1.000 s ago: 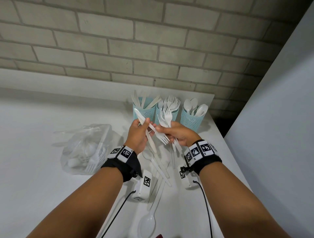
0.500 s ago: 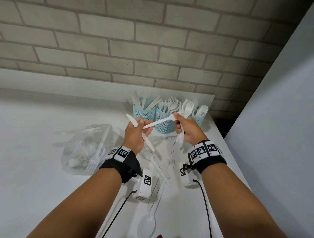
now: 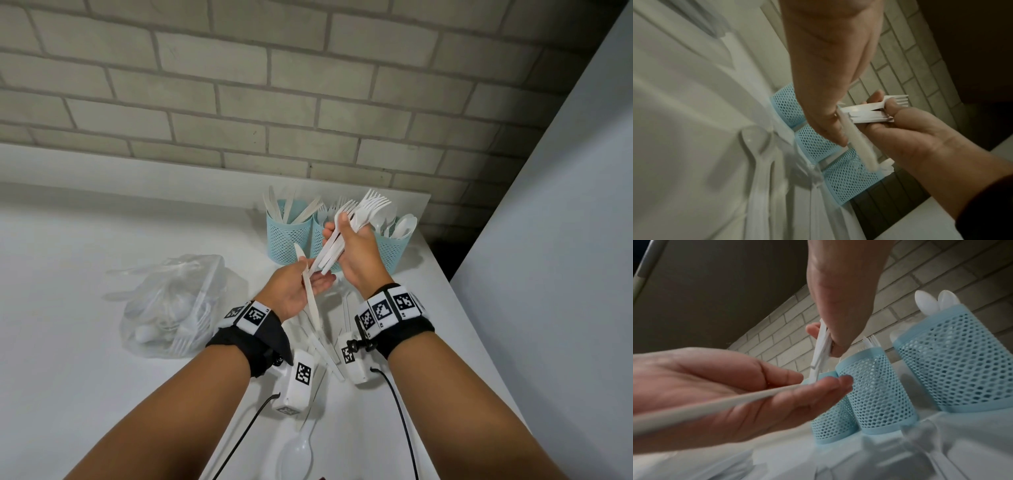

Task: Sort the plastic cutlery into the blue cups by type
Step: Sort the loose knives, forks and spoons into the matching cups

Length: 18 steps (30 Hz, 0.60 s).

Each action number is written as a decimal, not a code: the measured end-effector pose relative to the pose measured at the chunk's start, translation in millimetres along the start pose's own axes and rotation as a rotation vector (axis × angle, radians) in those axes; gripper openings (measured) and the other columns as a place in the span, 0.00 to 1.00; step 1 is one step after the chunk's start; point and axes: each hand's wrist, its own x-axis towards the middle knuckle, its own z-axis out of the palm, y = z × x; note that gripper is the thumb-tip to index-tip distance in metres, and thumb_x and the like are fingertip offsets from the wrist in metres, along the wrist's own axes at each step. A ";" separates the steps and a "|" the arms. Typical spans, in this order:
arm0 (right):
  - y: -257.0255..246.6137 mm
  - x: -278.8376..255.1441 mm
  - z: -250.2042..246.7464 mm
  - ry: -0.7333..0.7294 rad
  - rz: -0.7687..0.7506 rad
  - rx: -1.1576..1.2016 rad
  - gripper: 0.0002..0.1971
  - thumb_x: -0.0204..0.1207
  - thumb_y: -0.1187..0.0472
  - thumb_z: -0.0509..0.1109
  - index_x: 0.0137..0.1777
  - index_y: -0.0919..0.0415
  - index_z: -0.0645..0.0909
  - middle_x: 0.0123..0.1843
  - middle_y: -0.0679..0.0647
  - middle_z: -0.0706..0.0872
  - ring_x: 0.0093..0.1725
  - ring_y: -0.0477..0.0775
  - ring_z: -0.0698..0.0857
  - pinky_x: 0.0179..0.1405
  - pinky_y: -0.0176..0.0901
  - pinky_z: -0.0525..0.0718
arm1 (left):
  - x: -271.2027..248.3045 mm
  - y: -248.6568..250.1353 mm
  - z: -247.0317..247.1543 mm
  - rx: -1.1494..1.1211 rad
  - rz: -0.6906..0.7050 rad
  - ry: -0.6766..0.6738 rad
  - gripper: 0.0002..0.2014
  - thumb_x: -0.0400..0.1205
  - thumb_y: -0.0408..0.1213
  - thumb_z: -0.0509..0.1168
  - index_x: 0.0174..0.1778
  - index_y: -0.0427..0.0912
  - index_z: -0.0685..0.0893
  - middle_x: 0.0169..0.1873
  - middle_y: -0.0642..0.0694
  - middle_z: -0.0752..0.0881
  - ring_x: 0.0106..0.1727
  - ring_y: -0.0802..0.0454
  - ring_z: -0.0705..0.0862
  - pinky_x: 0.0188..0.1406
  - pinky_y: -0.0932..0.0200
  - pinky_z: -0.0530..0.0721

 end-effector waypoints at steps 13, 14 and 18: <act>6.9 -0.8 6.4 0.013 0.243 -0.105 0.08 0.83 0.60 0.62 0.44 0.64 0.75 0.27 0.53 0.73 0.22 0.47 0.77 0.29 0.41 0.84 | -4.6 -2.3 3.6 0.070 -0.010 0.001 0.12 0.87 0.30 0.51 0.45 0.38 0.80 0.42 0.43 0.83 0.41 0.52 0.82 0.36 0.64 0.87; 2.7 3.6 6.3 0.042 0.201 -0.142 0.10 0.83 0.57 0.62 0.45 0.64 0.75 0.24 0.51 0.72 0.21 0.47 0.75 0.34 0.43 0.83 | -5.1 -1.9 4.7 0.098 -0.015 0.007 0.12 0.88 0.32 0.51 0.46 0.37 0.79 0.40 0.42 0.83 0.40 0.52 0.82 0.33 0.64 0.87; -29.1 23.2 9.1 0.184 -0.056 -0.068 0.12 0.82 0.54 0.64 0.39 0.60 0.74 0.19 0.46 0.72 0.18 0.45 0.72 0.29 0.43 0.78 | -4.2 2.6 5.8 0.190 0.010 0.013 0.14 0.89 0.41 0.49 0.52 0.40 0.79 0.40 0.42 0.83 0.36 0.51 0.85 0.31 0.64 0.87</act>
